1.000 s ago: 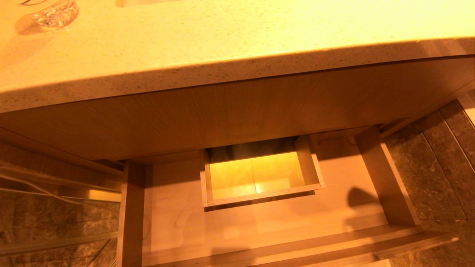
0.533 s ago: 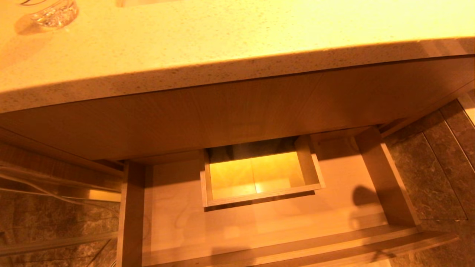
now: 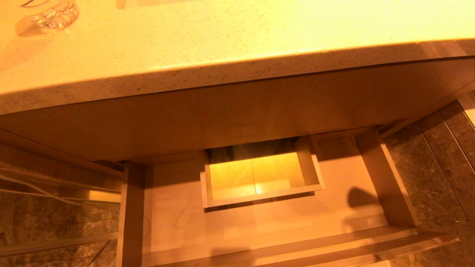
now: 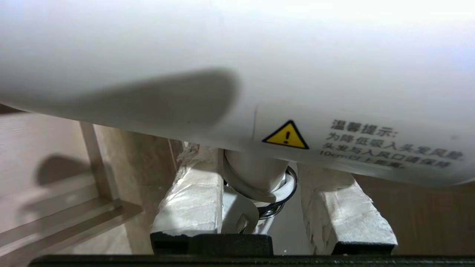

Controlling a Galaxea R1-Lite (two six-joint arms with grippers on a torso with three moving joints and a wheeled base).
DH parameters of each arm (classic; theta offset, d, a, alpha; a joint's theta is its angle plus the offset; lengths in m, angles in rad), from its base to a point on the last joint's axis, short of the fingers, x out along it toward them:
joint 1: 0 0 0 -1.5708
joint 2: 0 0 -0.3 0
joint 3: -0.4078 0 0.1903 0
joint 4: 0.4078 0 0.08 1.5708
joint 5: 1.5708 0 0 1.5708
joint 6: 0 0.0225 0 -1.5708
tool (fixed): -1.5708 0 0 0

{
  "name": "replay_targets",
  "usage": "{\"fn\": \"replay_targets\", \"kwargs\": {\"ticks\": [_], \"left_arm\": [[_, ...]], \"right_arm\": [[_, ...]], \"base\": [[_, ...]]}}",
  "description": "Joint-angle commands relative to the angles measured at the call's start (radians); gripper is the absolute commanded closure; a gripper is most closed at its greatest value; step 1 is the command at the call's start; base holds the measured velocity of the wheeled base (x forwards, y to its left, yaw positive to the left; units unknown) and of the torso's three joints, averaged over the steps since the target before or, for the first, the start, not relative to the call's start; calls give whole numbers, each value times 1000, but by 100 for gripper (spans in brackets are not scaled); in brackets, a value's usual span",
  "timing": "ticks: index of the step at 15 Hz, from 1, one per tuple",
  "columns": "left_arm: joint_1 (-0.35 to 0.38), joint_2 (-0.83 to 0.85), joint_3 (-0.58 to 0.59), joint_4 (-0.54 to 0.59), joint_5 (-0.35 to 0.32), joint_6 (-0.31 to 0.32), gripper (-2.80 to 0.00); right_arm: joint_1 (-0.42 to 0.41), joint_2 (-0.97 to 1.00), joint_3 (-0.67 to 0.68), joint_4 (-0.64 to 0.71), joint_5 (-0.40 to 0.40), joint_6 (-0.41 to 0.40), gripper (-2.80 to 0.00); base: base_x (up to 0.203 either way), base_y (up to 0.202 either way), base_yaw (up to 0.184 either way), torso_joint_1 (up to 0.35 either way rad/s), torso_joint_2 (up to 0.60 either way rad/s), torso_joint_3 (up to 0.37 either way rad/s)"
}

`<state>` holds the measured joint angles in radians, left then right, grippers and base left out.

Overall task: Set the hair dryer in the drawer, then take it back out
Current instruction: Close the drawer

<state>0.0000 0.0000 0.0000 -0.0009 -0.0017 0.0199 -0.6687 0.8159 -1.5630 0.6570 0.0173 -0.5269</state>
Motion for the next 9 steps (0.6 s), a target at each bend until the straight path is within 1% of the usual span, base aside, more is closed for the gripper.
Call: {"fn": "replay_targets", "kwargs": {"ticks": [1, 3, 8, 9], "left_arm": [[0, 0, 2, -1, 0, 0, 0], [0, 0, 2, -1, 0, 0, 0], [0, 0, 2, -1, 0, 0, 0], [0, 0, 2, -1, 0, 0, 0]], "right_arm": [[0, -9, 1, -1, 3, -8, 0], [0, -9, -3, -3, 3, -7, 0], [0, -8, -6, -36, 11, -11, 0], [0, -9, -6, -46, 17, -12, 0]], "base": [[0, 0, 0, 261, -76, 191], [0, 0, 0, 352, -108, 240], [0, 0, 0, 414, -165, 242], [0, 0, 0, 264, -122, 137]]}}
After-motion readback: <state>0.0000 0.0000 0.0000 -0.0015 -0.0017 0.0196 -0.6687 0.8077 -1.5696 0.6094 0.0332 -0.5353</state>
